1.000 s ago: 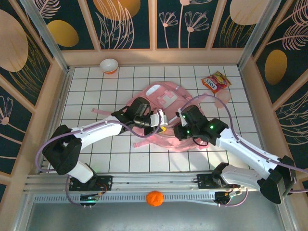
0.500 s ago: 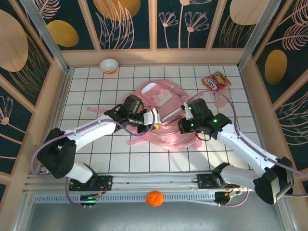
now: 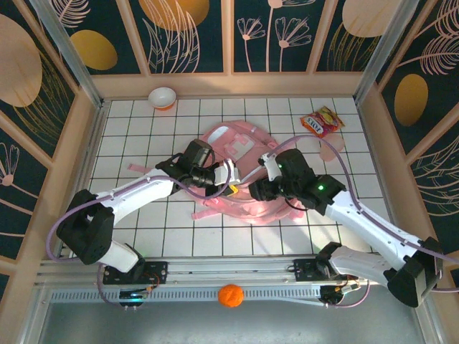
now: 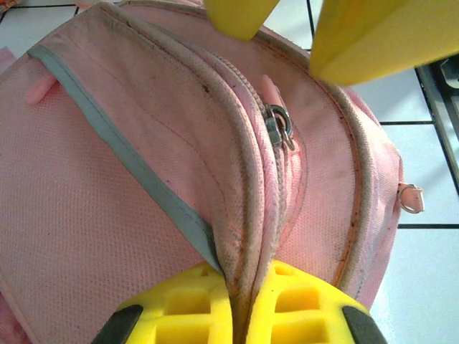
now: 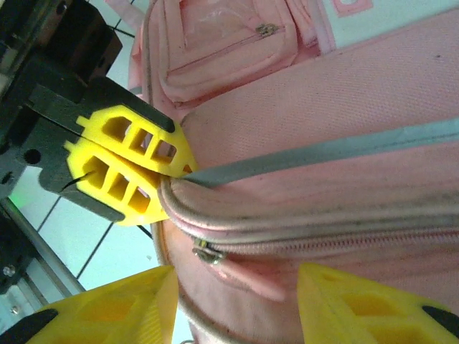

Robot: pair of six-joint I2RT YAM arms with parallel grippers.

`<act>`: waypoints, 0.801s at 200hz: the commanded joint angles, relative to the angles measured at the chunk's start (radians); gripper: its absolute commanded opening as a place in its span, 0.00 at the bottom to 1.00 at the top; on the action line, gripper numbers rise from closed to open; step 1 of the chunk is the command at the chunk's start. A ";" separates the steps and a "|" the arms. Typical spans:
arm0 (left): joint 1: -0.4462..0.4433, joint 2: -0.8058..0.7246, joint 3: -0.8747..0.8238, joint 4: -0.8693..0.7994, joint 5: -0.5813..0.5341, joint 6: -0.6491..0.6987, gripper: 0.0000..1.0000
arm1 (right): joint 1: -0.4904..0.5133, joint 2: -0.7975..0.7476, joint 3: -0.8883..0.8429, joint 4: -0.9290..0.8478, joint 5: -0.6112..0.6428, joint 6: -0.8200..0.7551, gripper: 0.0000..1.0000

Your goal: Pack the student bag

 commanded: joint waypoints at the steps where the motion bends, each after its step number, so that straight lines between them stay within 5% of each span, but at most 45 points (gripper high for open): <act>1: 0.007 0.000 0.049 0.004 0.111 -0.030 0.00 | 0.020 0.049 0.010 0.036 -0.017 -0.062 0.48; 48: 0.006 0.009 0.066 0.012 0.124 -0.041 0.00 | 0.040 0.100 0.027 0.026 -0.005 -0.108 0.45; 93: 0.013 0.008 0.055 0.011 0.073 -0.036 0.00 | 0.039 0.099 0.050 -0.030 0.054 -0.100 0.00; 160: 0.045 -0.027 0.011 -0.011 -0.010 -0.012 0.00 | -0.020 0.127 0.104 -0.211 0.178 -0.006 0.00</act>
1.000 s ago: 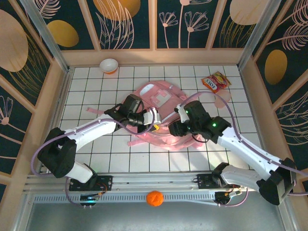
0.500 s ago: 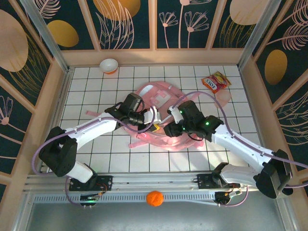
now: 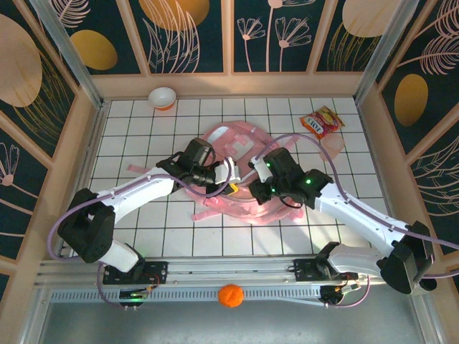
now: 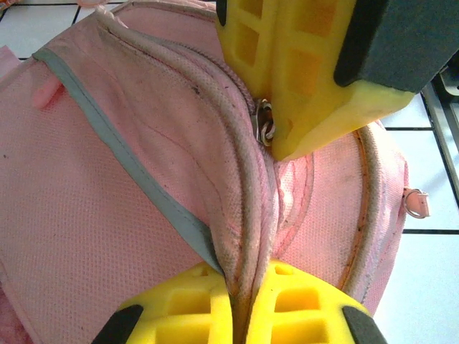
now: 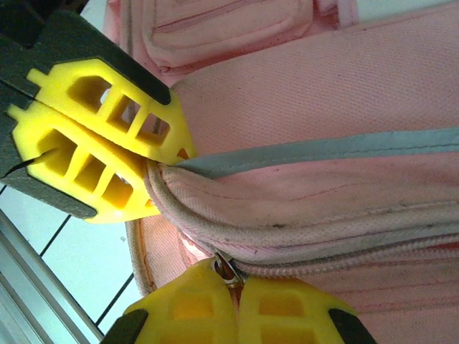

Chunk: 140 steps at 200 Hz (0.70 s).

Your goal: Pack the student bag

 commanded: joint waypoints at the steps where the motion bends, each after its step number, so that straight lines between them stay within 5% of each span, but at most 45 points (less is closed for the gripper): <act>1: 0.035 -0.039 -0.007 -0.002 -0.012 -0.004 0.00 | -0.055 0.019 0.043 -0.148 0.129 0.064 0.00; 57: 0.076 -0.062 -0.024 -0.020 -0.064 0.004 0.00 | -0.134 -0.047 0.050 -0.159 -0.005 0.096 0.00; 114: 0.081 -0.065 -0.041 -0.023 -0.076 -0.007 0.00 | -0.107 0.010 0.038 -0.181 -0.142 0.173 0.00; 140: 0.081 -0.057 -0.036 -0.013 -0.028 -0.027 0.00 | -0.070 0.020 0.010 -0.117 -0.099 0.217 0.04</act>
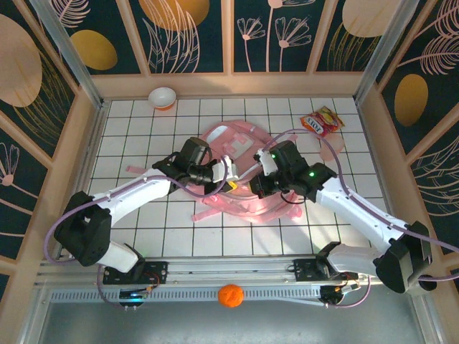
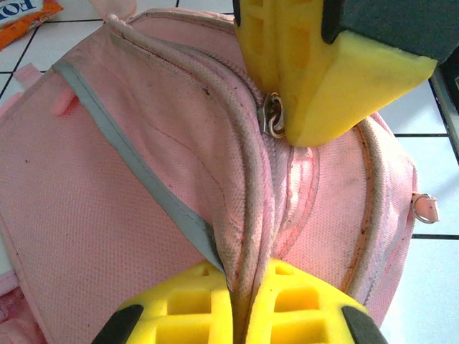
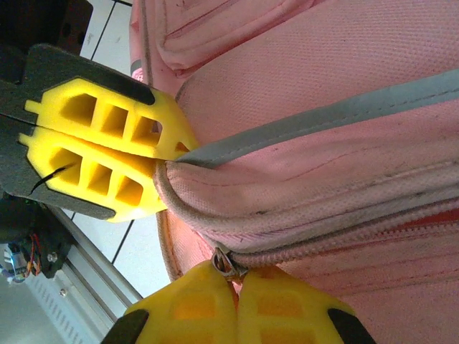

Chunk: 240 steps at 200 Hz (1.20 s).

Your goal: Pack the student bag

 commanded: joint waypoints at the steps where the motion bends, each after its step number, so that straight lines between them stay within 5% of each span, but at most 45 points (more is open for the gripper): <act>1: 0.060 -0.025 -0.011 -0.047 -0.019 -0.029 0.00 | 0.009 0.004 -0.021 -0.092 0.077 0.070 0.04; 113: 0.060 -0.024 0.039 -0.029 0.021 -0.046 0.00 | 0.046 0.000 -0.047 -0.065 0.110 0.054 0.26; 180: 0.059 -0.024 0.046 -0.020 0.030 -0.050 0.00 | 0.051 0.029 -0.018 -0.018 0.105 0.028 0.00; 240: 0.076 -0.036 -0.018 -0.029 -0.049 -0.021 0.00 | -0.131 -0.057 -0.058 -0.137 0.141 0.051 0.00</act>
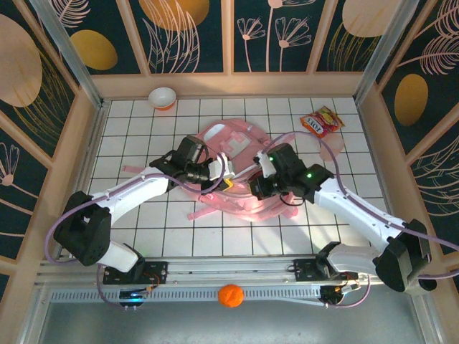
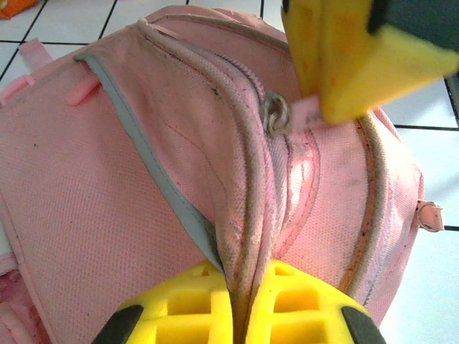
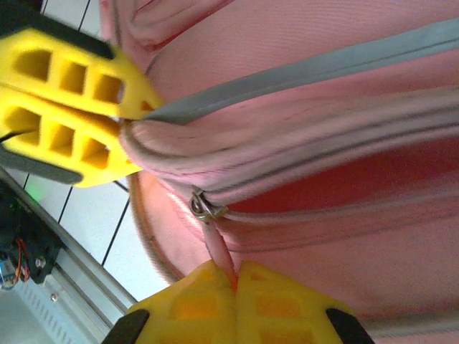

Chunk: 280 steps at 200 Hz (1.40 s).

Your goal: Pack the student bag

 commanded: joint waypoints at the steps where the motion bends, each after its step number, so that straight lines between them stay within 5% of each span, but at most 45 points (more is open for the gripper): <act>1: 0.041 -0.037 -0.025 -0.002 -0.044 -0.006 0.00 | -0.115 -0.060 -0.038 -0.133 0.115 0.027 0.00; 76: 0.048 -0.058 -0.041 -0.013 -0.049 -0.012 0.00 | -0.117 -0.075 -0.047 -0.099 0.022 -0.002 0.00; 98: 0.048 -0.064 -0.032 -0.013 -0.013 -0.013 0.00 | -0.070 -0.107 -0.033 -0.033 0.052 -0.037 0.38; 112: 0.048 -0.071 -0.028 -0.012 0.006 -0.004 0.00 | -0.055 -0.125 -0.048 0.057 0.065 -0.105 0.42; 169: 0.048 -0.096 -0.040 0.033 0.071 0.005 0.00 | -0.101 -0.080 -0.154 0.356 -0.193 -0.337 0.45; 246: 0.048 -0.084 -0.036 0.034 0.103 0.014 0.00 | -0.114 0.040 -0.110 0.412 -0.420 -0.390 0.48; 280: 0.048 -0.085 -0.033 0.035 0.069 0.009 0.00 | -0.143 0.041 -0.112 0.371 -0.426 -0.381 0.31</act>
